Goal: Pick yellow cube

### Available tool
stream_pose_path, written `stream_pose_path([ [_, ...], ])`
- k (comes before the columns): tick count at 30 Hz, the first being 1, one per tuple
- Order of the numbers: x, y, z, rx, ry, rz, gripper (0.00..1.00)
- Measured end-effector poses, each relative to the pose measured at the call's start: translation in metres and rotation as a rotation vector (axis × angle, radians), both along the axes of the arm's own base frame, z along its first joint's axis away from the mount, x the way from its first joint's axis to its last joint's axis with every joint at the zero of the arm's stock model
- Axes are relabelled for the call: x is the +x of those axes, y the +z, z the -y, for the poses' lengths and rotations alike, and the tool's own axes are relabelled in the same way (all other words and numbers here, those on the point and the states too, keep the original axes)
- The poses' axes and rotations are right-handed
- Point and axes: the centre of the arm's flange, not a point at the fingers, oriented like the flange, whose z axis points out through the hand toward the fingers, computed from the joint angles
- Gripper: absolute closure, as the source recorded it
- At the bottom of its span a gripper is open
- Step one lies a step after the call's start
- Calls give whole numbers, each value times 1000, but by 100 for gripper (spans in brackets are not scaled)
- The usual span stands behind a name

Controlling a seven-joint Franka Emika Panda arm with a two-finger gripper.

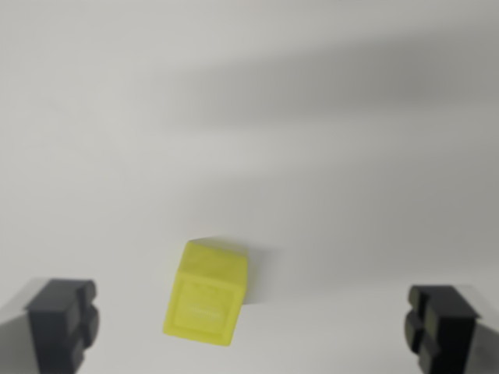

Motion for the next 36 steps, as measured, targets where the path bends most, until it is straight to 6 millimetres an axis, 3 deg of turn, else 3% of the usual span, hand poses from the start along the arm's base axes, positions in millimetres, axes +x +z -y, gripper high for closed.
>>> stream_pose_path([
  [36,-42,-60,-21,7,-106,6,0],
])
